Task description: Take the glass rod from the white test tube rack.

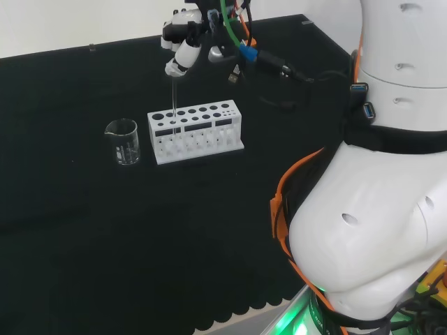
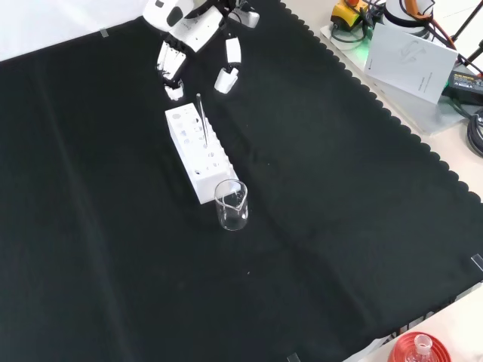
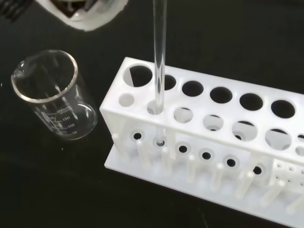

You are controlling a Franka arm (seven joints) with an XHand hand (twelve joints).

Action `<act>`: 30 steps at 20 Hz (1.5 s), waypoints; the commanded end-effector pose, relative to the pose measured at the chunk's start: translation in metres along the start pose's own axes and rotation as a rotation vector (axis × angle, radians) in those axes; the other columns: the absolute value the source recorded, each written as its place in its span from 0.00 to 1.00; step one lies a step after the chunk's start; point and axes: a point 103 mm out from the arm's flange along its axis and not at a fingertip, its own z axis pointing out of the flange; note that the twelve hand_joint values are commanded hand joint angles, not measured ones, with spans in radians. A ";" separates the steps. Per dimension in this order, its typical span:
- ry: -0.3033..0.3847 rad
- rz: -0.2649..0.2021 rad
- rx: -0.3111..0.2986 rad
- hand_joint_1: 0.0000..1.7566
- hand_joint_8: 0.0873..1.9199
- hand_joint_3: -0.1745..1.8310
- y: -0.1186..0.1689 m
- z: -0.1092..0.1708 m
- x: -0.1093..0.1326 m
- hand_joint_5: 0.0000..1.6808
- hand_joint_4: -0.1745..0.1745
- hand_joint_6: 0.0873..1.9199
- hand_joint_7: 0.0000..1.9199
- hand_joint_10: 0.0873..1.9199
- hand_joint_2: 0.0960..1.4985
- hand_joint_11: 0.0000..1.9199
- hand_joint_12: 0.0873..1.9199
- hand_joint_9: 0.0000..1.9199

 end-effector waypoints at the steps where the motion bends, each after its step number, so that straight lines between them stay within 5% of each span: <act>1: 0.002 0.000 0.020 0.51 0.49 0.42 0.004 0.007 -0.002 0.12 0.00 0.47 0.25 0.45 0.40 0.26 0.69 0.30; 30: 0.020 0.011 0.071 0.52 0.47 0.43 0.022 0.022 -0.015 0.23 0.00 0.52 0.34 0.42 0.39 0.34 0.67 0.38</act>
